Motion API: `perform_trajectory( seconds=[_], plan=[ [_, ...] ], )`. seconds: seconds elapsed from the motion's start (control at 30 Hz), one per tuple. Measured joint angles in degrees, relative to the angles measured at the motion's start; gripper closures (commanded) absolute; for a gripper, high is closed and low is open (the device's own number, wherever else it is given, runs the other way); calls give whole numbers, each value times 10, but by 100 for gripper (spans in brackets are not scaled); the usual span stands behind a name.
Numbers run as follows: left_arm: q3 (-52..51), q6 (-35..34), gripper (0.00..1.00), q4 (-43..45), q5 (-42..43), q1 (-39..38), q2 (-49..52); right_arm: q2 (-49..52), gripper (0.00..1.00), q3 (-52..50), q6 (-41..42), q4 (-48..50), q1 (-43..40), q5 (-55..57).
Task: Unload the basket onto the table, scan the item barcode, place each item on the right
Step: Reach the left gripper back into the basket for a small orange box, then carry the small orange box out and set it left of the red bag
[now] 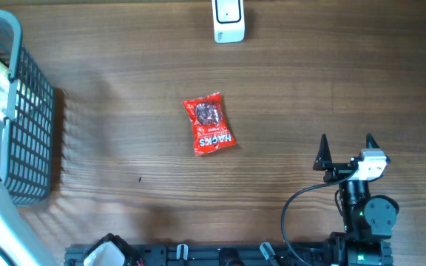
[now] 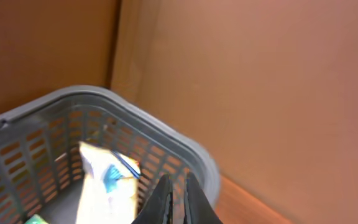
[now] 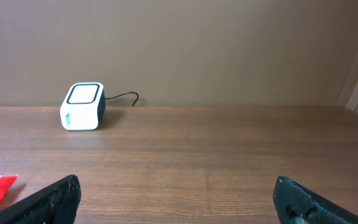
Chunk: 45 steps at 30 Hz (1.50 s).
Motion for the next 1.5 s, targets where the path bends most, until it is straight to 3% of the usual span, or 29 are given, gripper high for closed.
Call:
perform_trajectory(
  seconds=[0.03, 0.1, 0.13, 0.27, 0.5, 0.63, 0.87, 1.07, 1.1, 1.17, 1.2, 1.43, 1.5],
  plan=[
    [1, -5, 51, -7, 3, 0, -2, 0, 0, 0, 0, 0, 0, 0],
    [2, -13, 11, -33, 3, 0, 14, 0, 0, 0, 0, 0, 0, 0],
    [2, -13, 0, -45, -2, 0, 31, 0, 0, 0, 0, 0, 0, 0],
    [2, -17, 0, -97, -54, 0, 122, 0, 0, 0, 0, 0, 0, 0],
    [2, -15, 0, -151, -301, 0, 228, 0, 0, 0, 0, 0, 0, 0],
    [2, -12, 0, -178, -378, 22, 303, 0, 0, 0, 0, 0, 0, 0],
    [2, -7, 3, -151, -359, 102, 364, 0, 0, 0, 0, 0, 0, 0],
    [2, 12, 4, -97, -319, 107, 420, 0, 0, 0, 0, 0, 0, 0],
    [2, 14, 6, -89, -316, 107, 427, 0, 0, 0, 0, 0, 0, 0],
    [1, 14, 19, -66, -314, 107, 436, 0, 0, 0, 0, 0, 0, 0],
    [1, 17, 37, -56, -313, 107, 436, 0, 0, 0, 0, 0, 0, 0],
    [1, 20, 96, -35, -312, 107, 436, 0, 0, 0, 0, 0, 0, 0],
    [2, 21, 96, -43, -312, 107, 436, 0, 0, 0, 0, 0, 0, 0]
  ],
)
